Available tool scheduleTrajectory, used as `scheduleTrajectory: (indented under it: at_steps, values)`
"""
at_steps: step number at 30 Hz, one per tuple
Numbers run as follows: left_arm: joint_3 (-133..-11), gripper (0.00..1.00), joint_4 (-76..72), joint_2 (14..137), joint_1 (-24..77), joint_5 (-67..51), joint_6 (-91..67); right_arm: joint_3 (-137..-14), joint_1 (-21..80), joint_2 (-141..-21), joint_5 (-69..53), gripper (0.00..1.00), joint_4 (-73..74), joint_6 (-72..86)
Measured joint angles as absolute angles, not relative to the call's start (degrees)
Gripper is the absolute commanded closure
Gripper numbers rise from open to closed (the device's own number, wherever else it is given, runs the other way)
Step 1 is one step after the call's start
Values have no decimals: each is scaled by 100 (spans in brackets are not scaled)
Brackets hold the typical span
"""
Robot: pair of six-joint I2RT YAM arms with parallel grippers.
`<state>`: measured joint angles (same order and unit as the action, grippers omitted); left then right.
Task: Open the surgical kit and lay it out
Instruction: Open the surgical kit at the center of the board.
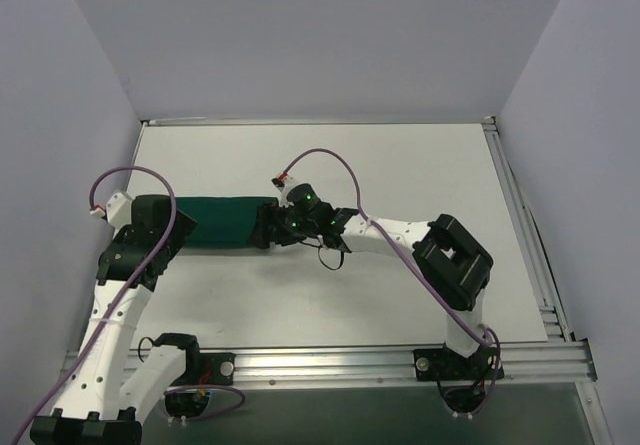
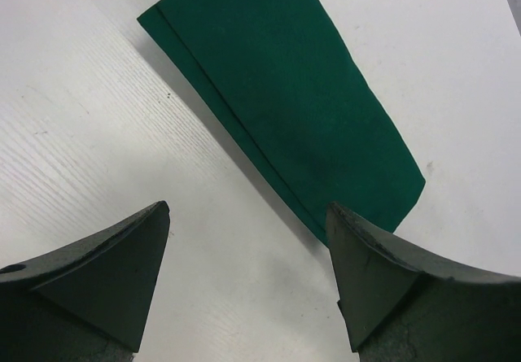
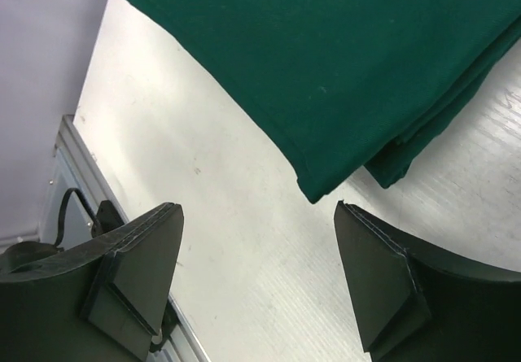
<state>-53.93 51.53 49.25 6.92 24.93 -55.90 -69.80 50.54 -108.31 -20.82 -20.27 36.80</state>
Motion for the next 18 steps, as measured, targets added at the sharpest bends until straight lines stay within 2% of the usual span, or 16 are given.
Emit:
scheduleTrajectory:
  at_steps: [7,12,18]
  values:
    - [-5492,14,5157,4871,692,2508,-5570,-6980,5127,-10831,-1599,28,-1857,3684]
    - [-5492,14,5157,4869,692,2504,-5548,-7013,5124,-10884,-1540,44,-1863,3680]
    - [-5492,14,5155,4866,692,2504,-5516,-7188,5096,-11139,-1590,50,-1914,3682]
